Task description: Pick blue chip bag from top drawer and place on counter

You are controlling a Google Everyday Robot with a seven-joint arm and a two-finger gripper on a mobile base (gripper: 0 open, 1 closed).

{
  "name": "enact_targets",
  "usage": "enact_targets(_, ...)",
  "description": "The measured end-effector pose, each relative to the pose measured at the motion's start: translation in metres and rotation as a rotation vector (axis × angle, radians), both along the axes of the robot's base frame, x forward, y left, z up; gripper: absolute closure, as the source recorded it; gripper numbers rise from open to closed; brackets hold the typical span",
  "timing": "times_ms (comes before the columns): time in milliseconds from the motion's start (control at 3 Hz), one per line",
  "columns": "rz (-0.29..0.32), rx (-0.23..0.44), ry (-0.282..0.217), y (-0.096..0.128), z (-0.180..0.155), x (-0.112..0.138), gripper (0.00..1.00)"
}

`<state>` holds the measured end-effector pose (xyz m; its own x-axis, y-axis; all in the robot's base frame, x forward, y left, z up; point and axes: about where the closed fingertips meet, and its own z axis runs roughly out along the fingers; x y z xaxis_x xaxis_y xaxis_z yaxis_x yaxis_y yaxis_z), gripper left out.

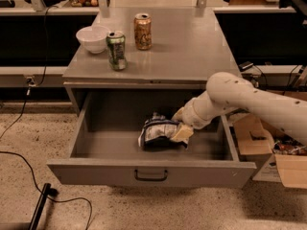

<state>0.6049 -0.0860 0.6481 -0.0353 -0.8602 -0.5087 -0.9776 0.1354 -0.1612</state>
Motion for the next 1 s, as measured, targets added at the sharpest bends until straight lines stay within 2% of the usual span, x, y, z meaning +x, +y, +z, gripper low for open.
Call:
enact_targets(333, 0.052, 0.083, -0.076, -0.004, 0.051, -0.008, 0.89)
enact_targets(667, 0.156, 0.104, -0.159, -0.011, 0.113, -0.027, 1.0)
enact_targets(1000, 0.193, 0.092, -0.206, -0.026, 0.169, -0.032, 1.0)
